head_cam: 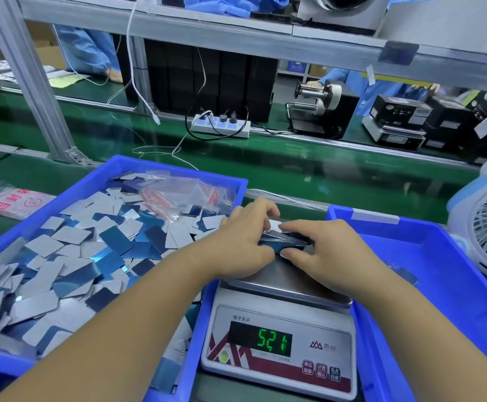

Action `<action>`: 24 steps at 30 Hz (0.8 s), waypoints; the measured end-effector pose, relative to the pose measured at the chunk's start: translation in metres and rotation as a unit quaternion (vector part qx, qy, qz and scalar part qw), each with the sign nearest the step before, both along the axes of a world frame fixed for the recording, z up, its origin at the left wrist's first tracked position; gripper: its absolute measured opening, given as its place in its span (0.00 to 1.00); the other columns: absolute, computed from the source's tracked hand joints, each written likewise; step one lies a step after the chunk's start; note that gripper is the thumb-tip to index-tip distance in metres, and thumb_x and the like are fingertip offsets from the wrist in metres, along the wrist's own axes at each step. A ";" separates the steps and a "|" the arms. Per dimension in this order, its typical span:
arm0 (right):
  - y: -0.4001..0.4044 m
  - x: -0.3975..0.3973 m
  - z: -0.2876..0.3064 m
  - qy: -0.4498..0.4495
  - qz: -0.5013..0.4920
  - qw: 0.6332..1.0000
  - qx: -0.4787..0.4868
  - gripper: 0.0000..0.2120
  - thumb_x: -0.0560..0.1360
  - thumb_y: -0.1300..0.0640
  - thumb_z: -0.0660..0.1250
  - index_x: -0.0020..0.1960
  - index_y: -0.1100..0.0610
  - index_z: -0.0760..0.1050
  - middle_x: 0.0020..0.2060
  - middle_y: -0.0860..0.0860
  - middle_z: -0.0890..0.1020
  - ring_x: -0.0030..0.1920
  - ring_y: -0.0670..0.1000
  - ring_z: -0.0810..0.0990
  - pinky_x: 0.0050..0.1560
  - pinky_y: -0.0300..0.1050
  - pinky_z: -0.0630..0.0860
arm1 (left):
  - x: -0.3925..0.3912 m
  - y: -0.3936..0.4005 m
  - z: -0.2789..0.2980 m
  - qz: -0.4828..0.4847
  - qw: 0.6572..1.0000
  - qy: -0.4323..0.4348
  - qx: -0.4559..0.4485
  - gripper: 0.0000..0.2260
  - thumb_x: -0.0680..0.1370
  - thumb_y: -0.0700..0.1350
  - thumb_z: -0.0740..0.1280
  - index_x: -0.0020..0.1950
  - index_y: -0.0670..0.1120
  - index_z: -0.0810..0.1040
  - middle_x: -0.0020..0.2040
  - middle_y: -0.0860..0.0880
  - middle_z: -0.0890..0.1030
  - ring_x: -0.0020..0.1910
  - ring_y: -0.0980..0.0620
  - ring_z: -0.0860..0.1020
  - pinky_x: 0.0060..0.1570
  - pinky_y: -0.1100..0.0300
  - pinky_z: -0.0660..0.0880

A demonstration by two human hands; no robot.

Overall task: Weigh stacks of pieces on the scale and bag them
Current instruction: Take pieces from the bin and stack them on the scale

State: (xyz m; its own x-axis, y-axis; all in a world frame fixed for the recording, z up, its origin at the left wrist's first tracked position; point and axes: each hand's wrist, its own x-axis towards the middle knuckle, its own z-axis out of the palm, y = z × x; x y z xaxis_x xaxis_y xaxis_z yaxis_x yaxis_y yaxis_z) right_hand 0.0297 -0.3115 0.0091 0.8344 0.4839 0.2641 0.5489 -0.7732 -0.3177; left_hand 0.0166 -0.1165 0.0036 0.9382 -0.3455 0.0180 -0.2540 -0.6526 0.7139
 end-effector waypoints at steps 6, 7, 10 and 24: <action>0.001 0.000 0.001 0.068 0.002 0.995 0.078 0.12 0.73 0.54 0.72 0.55 0.44 0.81 0.37 0.32 0.79 0.40 0.32 0.75 0.40 0.26 0.68 | -0.002 -0.013 0.005 0.014 0.963 0.047 -0.264 0.24 0.62 0.41 0.56 0.56 0.59 0.65 0.62 0.55 0.69 0.69 0.58 0.67 0.62 0.62 0.68; 0.003 0.000 0.002 0.073 0.010 0.994 0.083 0.12 0.72 0.56 0.71 0.54 0.43 0.80 0.38 0.35 0.81 0.41 0.35 0.76 0.40 0.28 0.69 | -0.002 -0.018 0.003 0.009 0.959 0.053 -0.280 0.24 0.62 0.41 0.56 0.56 0.58 0.65 0.61 0.56 0.68 0.70 0.56 0.66 0.61 0.60 0.68; 0.012 -0.004 0.000 0.065 0.038 0.996 0.037 0.14 0.73 0.57 0.68 0.54 0.42 0.77 0.42 0.41 0.79 0.43 0.42 0.74 0.43 0.38 0.70 | -0.002 -0.027 0.002 -0.001 0.948 0.064 -0.313 0.25 0.61 0.40 0.55 0.55 0.57 0.65 0.62 0.54 0.68 0.70 0.54 0.66 0.56 0.63 0.68; 0.013 -0.013 0.000 0.053 -0.013 0.987 -0.151 0.16 0.77 0.38 0.58 0.61 0.45 0.64 0.48 0.44 0.67 0.49 0.52 0.75 0.43 0.48 0.70 | 0.008 -0.029 -0.003 0.026 0.913 0.088 -0.397 0.27 0.56 0.37 0.53 0.53 0.53 0.69 0.58 0.47 0.75 0.61 0.51 0.74 0.58 0.60 0.70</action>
